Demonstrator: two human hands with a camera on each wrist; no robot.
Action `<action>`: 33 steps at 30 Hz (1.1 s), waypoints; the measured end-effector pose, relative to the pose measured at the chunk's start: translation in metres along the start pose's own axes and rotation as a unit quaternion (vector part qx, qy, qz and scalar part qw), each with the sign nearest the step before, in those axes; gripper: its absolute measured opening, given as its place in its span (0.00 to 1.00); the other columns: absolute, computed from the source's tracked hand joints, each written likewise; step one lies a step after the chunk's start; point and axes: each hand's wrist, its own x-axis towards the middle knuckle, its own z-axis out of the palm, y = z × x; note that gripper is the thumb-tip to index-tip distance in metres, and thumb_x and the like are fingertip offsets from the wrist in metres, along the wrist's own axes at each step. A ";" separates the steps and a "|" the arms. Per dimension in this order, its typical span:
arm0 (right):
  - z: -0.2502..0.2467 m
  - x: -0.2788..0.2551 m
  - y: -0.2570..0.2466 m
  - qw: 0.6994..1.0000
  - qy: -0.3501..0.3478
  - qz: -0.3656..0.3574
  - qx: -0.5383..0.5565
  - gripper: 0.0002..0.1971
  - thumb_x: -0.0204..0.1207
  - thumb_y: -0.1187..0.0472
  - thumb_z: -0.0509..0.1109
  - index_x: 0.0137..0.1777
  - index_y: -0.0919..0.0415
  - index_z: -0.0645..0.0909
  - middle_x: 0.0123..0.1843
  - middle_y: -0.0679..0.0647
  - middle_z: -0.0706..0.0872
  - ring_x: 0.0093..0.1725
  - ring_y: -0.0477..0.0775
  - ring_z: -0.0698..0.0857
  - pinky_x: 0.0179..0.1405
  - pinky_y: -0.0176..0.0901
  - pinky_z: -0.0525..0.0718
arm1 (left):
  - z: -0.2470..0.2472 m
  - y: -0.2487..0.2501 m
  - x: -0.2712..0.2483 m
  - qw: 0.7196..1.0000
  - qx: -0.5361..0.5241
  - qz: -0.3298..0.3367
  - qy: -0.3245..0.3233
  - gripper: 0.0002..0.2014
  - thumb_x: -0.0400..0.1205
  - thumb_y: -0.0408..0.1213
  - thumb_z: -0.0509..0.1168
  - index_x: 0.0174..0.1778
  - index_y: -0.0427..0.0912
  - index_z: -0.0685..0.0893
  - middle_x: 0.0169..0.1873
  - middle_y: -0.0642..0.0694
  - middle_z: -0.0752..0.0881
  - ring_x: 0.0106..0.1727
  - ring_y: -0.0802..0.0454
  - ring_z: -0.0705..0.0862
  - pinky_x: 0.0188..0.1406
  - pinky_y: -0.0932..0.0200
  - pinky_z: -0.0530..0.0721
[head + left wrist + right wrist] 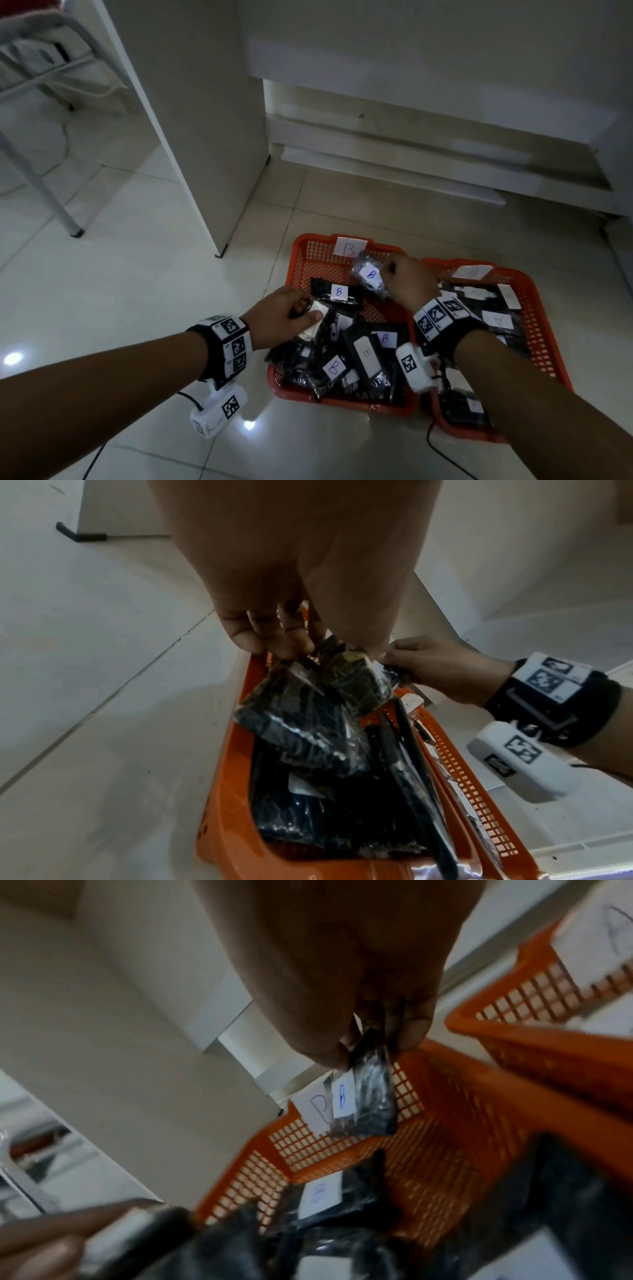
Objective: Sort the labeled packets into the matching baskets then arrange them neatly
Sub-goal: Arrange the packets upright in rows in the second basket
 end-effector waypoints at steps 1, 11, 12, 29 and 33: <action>-0.001 0.007 -0.002 1.000 0.006 -0.001 -0.022 0.07 0.87 0.59 0.65 0.47 0.58 0.80 0.47 0.59 0.90 0.42 0.60 0.85 0.39 0.46 0.75 | 0.000 -0.001 0.000 1.000 -0.004 -0.001 0.000 0.32 0.76 0.75 0.58 0.66 0.57 0.82 0.56 0.53 0.82 0.55 0.58 0.83 0.58 0.50 0.86; 0.012 0.024 -0.005 0.972 -0.083 -0.017 -0.220 0.06 0.80 0.56 0.71 0.51 0.56 0.87 0.49 0.56 0.91 0.44 0.57 0.89 0.46 0.48 0.90 | -0.002 -0.002 -0.001 0.998 -0.038 0.047 -0.002 0.17 0.86 0.56 0.67 0.68 0.57 0.81 0.50 0.57 0.79 0.49 0.63 0.81 0.46 0.67 0.79; 0.010 0.018 -0.008 0.966 -0.067 -0.029 -0.248 0.07 0.80 0.57 0.72 0.54 0.57 0.86 0.53 0.57 0.91 0.48 0.59 0.90 0.47 0.49 0.90 | -0.002 -0.001 -0.001 0.998 -0.042 0.050 -0.003 0.17 0.86 0.55 0.67 0.69 0.56 0.82 0.50 0.58 0.79 0.49 0.63 0.81 0.47 0.67 0.81; 0.040 0.053 -0.035 0.966 -0.238 -0.068 -0.079 0.40 0.70 0.50 0.87 0.80 0.56 0.74 0.71 0.52 0.85 0.68 0.57 0.85 0.66 0.44 0.81 | -0.002 -0.005 0.003 0.999 -0.013 0.038 -0.007 0.20 0.84 0.61 0.65 0.66 0.55 0.82 0.51 0.57 0.80 0.49 0.62 0.82 0.49 0.60 0.85; 0.046 0.070 -0.038 0.948 -0.271 -0.089 -0.143 0.23 0.71 0.48 0.86 0.61 0.54 0.84 0.56 0.49 0.89 0.57 0.55 0.89 0.51 0.43 0.82 | -0.003 -0.003 0.003 0.999 -0.010 0.038 -0.006 0.19 0.85 0.61 0.65 0.64 0.52 0.83 0.48 0.57 0.80 0.46 0.61 0.81 0.45 0.60 0.85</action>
